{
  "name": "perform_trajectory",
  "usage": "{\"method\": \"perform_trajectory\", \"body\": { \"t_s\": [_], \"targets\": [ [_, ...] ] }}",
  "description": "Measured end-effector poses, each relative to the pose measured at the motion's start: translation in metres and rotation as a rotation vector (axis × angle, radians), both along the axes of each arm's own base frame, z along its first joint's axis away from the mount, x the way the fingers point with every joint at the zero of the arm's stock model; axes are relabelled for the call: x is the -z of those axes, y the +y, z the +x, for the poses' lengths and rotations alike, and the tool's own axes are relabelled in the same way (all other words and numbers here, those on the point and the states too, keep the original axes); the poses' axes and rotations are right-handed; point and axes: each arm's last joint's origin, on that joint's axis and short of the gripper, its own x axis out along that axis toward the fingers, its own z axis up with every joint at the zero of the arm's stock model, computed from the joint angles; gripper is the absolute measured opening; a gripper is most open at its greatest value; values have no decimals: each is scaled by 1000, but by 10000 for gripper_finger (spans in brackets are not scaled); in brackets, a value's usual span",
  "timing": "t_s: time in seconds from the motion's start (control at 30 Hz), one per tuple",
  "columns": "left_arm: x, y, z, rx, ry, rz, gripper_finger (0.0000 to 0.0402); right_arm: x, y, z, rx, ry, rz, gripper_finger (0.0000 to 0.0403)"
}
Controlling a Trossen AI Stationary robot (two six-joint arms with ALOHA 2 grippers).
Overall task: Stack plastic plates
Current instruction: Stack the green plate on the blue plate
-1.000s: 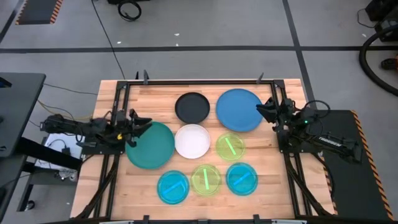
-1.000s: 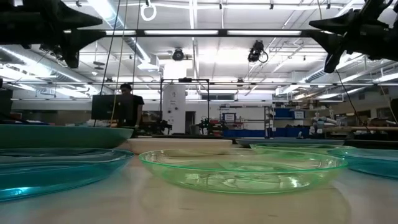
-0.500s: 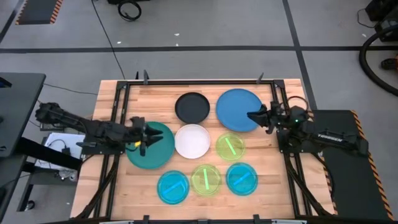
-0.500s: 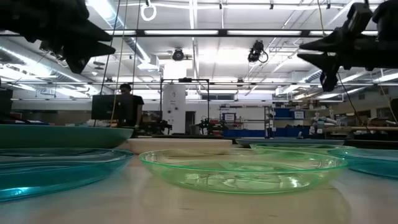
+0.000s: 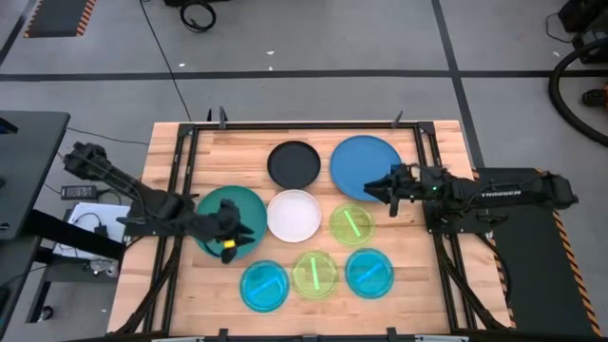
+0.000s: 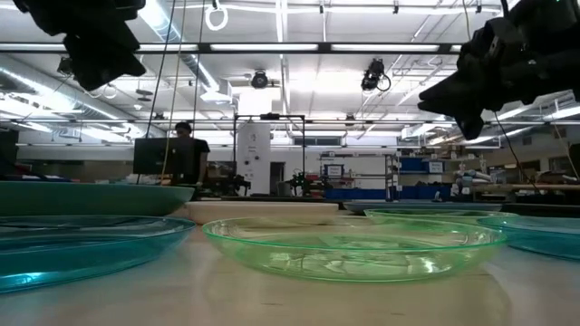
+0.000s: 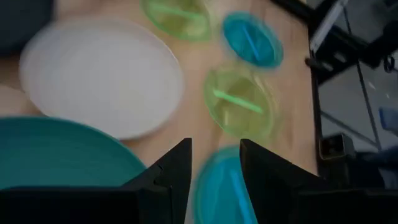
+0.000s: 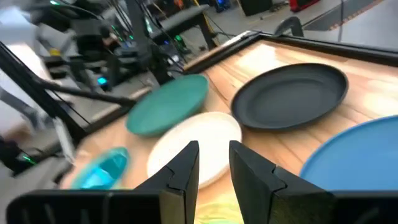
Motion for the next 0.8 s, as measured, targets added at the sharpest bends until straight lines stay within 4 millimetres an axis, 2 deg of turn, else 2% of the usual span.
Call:
{"method": "perform_trajectory", "body": {
  "t_s": [0.17,0.37,0.57,0.8],
  "targets": [
    [4,-23,17,-7,125,-1,142,-4,14,11,22,71,-112,98],
    [10,-41,35,-44,307,65,142,-13,33,25,48,128,-240,98],
    [21,-47,49,-105,452,127,142,-17,52,42,28,197,-345,98],
    [47,-45,62,-161,587,107,142,-14,68,61,12,272,-414,98]
  ]
}}
